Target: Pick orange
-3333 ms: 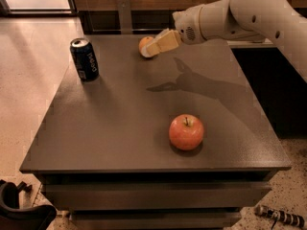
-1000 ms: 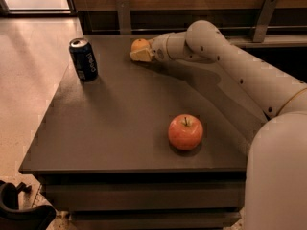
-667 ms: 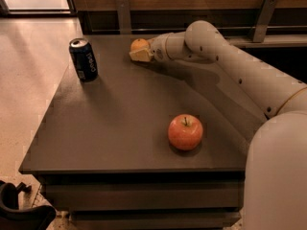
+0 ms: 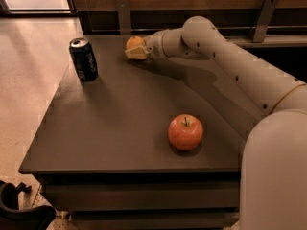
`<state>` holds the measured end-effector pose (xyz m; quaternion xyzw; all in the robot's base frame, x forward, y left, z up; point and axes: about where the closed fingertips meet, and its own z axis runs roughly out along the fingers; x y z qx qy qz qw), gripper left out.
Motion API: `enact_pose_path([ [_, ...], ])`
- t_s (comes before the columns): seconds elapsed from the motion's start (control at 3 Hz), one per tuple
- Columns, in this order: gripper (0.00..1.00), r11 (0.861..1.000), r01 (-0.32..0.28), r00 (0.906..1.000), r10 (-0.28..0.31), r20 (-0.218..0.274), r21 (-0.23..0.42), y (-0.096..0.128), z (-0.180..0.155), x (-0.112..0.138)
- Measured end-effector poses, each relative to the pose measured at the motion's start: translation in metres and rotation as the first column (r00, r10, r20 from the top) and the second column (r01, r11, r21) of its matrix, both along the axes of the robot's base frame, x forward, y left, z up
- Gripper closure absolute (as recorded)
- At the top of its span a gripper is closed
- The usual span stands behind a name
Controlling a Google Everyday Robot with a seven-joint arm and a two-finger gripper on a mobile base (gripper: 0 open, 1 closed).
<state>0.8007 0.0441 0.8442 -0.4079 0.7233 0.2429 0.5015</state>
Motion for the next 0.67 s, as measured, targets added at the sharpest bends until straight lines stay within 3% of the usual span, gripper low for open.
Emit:
enact_pose_path([
  [0.33,1.00,0.998,-0.012,0.9999,0.012,0.010,-0.057,0.006,0.056,-0.008],
  [0.67,1.00,0.993,0.020,0.9995,-0.017,0.026,-0.116,0.002,0.110,-0.013],
])
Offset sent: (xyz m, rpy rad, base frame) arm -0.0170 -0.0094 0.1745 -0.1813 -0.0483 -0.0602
